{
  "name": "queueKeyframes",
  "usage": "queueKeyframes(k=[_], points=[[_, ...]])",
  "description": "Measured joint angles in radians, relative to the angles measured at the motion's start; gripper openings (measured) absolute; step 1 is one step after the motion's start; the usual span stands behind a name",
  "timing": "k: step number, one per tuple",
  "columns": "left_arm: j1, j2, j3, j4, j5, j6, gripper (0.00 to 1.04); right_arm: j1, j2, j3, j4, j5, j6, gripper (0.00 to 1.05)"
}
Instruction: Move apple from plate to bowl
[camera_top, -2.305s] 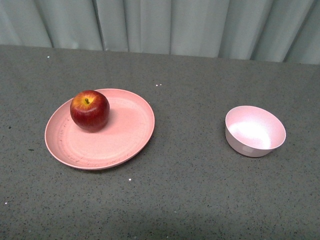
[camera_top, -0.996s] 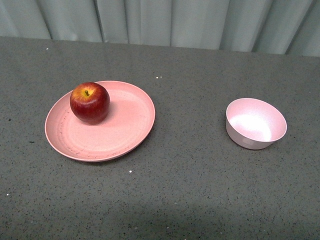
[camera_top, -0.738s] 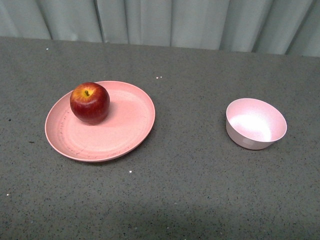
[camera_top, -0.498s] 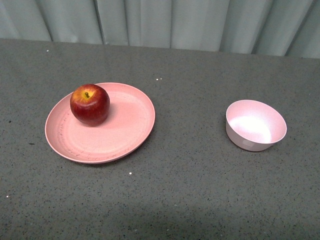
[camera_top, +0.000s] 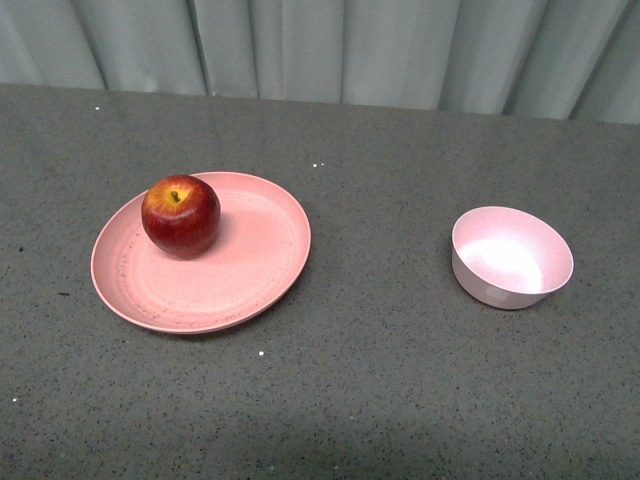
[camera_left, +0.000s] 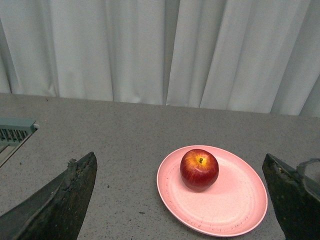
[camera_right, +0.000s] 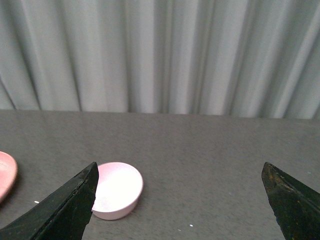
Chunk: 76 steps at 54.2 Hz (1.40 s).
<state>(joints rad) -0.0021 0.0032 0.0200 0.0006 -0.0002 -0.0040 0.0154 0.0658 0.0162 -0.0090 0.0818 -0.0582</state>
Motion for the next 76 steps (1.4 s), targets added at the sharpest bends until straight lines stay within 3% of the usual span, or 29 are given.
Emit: queueKeyframes(k=[5, 10, 17, 31, 52, 64, 68, 76], points=[[0.0, 0.0, 0.0, 0.0, 0.0, 0.0, 0.98, -0.016, 0.121, 0.024, 0.043, -0.055, -0.005, 0.95], [0.0, 0.0, 0.0, 0.0, 0.0, 0.0, 0.98, -0.029, 0.442, 0.084, 0.235, -0.177, -0.002, 0.95], [0.0, 0.0, 0.0, 0.0, 0.0, 0.0, 0.98, 0.017, 0.957, 0.228, 0.45, -0.2, -0.014, 0.95], [0.0, 0.0, 0.0, 0.0, 0.0, 0.0, 0.98, 0.116, 1.598, 0.57, 0.29, -0.229, -0.064, 0.95], [0.0, 0.0, 0.0, 0.0, 0.0, 0.0, 0.98, 0.189, 1.912, 0.897, 0.161, -0.248, -0.105, 0.95], [0.0, 0.0, 0.0, 0.0, 0.0, 0.0, 0.98, 0.219, 2.001, 0.972, 0.129, -0.231, -0.11, 0.95], [0.0, 0.0, 0.0, 0.0, 0.0, 0.0, 0.98, 0.229, 2.041, 0.999, 0.118, -0.219, -0.104, 0.86], [0.0, 0.0, 0.0, 0.0, 0.0, 0.0, 0.98, 0.234, 2.068, 1.016, 0.108, -0.214, -0.094, 0.57]])
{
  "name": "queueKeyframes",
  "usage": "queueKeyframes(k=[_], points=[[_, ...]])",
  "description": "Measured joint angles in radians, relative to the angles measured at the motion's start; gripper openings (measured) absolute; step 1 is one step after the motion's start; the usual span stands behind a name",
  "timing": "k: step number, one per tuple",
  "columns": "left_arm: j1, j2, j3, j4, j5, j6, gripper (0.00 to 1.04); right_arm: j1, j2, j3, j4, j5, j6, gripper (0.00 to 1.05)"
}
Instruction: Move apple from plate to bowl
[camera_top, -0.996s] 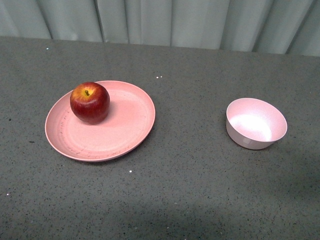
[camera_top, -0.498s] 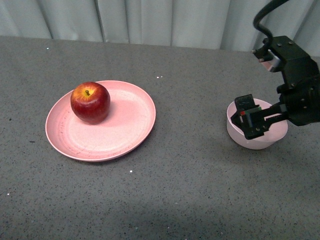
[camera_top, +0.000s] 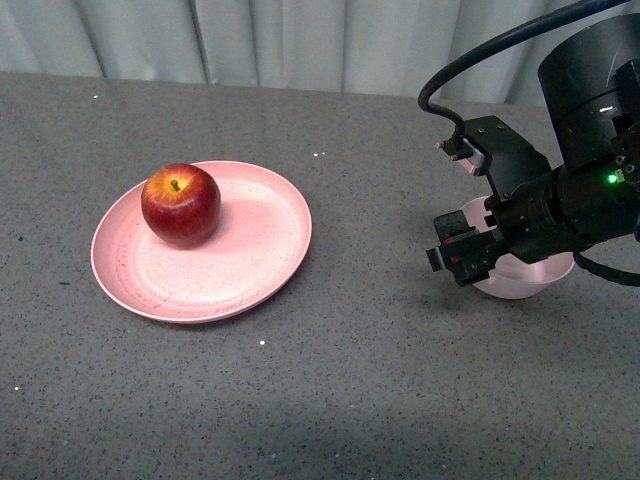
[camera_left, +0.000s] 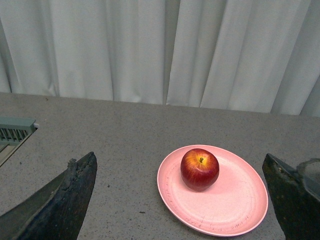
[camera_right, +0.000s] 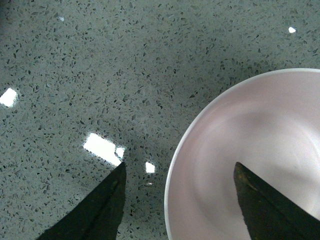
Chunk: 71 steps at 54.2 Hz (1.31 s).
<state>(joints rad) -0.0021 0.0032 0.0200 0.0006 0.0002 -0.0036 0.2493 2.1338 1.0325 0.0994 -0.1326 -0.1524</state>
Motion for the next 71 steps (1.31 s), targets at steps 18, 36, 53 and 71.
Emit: queueKeyframes(k=[18, 36, 53, 71], points=[[0.0, 0.0, 0.0, 0.0, 0.0, 0.0, 0.98, 0.004, -0.001, 0.0, 0.013, -0.003, 0.006, 0.01], [0.0, 0.0, 0.0, 0.0, 0.0, 0.0, 0.98, 0.08, -0.09, -0.001, 0.023, -0.128, 0.079, 0.01], [0.0, 0.0, 0.0, 0.0, 0.0, 0.0, 0.98, 0.199, -0.036, 0.113, 0.007, -0.137, 0.158, 0.01], [0.0, 0.0, 0.0, 0.0, 0.0, 0.0, 0.98, 0.205, 0.034, 0.168, -0.026, -0.089, 0.153, 0.01]])
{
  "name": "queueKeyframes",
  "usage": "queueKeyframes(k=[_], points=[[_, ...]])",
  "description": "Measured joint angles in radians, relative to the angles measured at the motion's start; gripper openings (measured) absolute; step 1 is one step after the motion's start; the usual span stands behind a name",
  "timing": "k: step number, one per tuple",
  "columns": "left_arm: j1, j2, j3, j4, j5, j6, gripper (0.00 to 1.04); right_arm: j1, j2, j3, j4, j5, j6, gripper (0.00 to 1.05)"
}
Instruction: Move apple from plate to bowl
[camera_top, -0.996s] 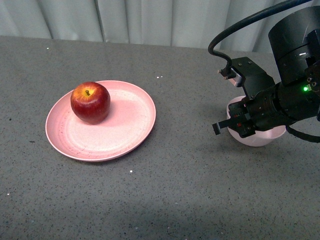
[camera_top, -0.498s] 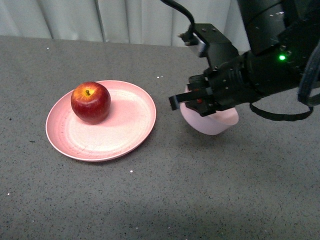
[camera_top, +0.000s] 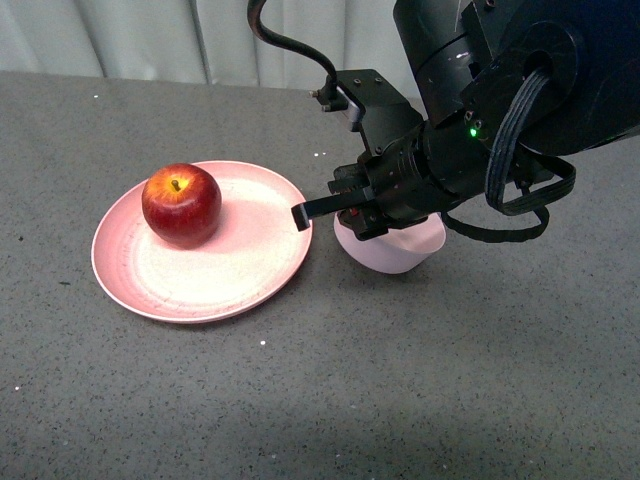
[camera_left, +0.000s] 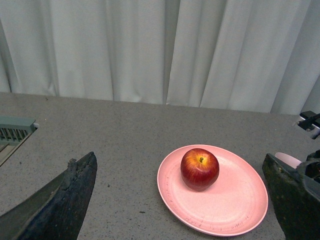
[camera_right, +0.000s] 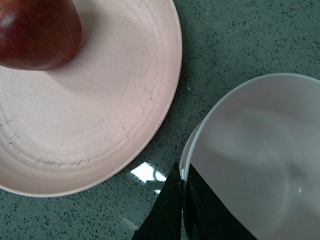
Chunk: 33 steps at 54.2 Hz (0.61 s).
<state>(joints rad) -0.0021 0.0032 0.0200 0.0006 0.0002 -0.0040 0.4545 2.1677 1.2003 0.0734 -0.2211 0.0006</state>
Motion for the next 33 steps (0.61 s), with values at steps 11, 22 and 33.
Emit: queueKeyframes(k=[11, 22, 33], points=[[0.0, 0.0, 0.0, 0.0, 0.0, 0.0, 0.98, -0.003, 0.001, 0.001, 0.008, -0.01, 0.007, 0.2], [0.0, 0.0, 0.0, 0.0, 0.0, 0.0, 0.98, -0.014, -0.009, -0.01, 0.08, 0.001, 0.034, 0.51], [0.0, 0.0, 0.0, 0.0, 0.0, 0.0, 0.98, -0.045, -0.079, -0.079, 0.154, 0.033, 0.075, 0.78]])
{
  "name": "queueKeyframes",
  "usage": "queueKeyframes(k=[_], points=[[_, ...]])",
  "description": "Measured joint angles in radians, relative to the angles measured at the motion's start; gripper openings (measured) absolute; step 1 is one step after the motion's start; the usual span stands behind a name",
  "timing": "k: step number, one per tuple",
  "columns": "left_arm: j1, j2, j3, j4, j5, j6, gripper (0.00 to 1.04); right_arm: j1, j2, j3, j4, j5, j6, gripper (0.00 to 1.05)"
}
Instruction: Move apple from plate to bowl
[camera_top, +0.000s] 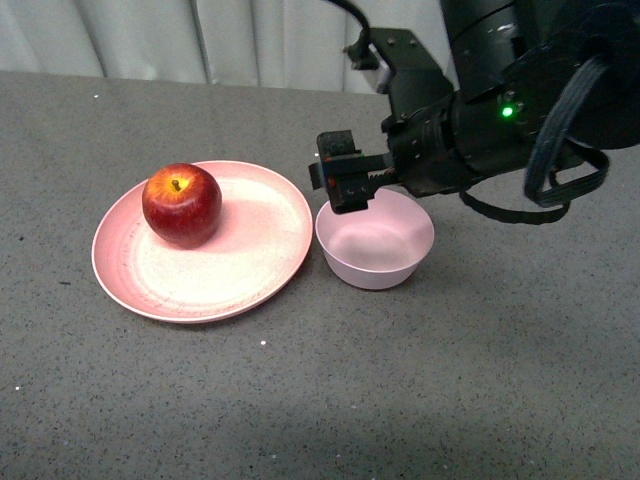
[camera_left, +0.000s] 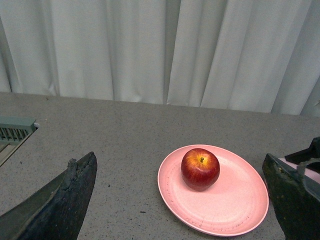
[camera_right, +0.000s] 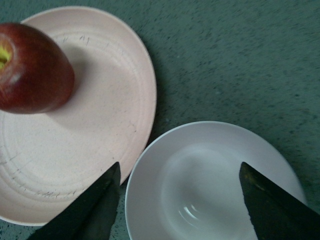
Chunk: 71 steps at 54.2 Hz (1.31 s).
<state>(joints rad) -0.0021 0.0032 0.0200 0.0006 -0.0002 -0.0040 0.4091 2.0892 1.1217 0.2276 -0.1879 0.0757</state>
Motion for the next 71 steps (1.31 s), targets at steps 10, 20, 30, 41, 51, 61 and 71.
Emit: queueKeyframes(k=[10, 20, 30, 41, 51, 61, 71], points=[[0.0, 0.0, 0.0, 0.0, 0.0, 0.0, 0.98, -0.06, -0.199, -0.163, 0.141, 0.106, 0.041, 0.95], [0.0, 0.0, 0.0, 0.0, 0.0, 0.0, 0.98, -0.132, -0.389, -0.355, 0.298, 0.191, 0.077, 0.95], [0.0, 0.0, 0.0, 0.0, 0.0, 0.0, 0.98, -0.174, -0.526, -0.568, 0.542, 0.318, 0.041, 0.85], [0.0, 0.0, 0.0, 0.0, 0.0, 0.0, 0.98, -0.236, -0.667, -0.816, 0.896, 0.357, -0.063, 0.44], [0.0, 0.0, 0.0, 0.0, 0.0, 0.0, 0.98, -0.281, -0.76, -0.938, 0.89, 0.317, -0.072, 0.11], [0.0, 0.0, 0.0, 0.0, 0.0, 0.0, 0.98, -0.318, -0.944, -1.018, 0.795, 0.276, -0.076, 0.01], [0.0, 0.0, 0.0, 0.0, 0.0, 0.0, 0.98, -0.395, -1.104, -1.065, 0.684, 0.195, -0.076, 0.01]])
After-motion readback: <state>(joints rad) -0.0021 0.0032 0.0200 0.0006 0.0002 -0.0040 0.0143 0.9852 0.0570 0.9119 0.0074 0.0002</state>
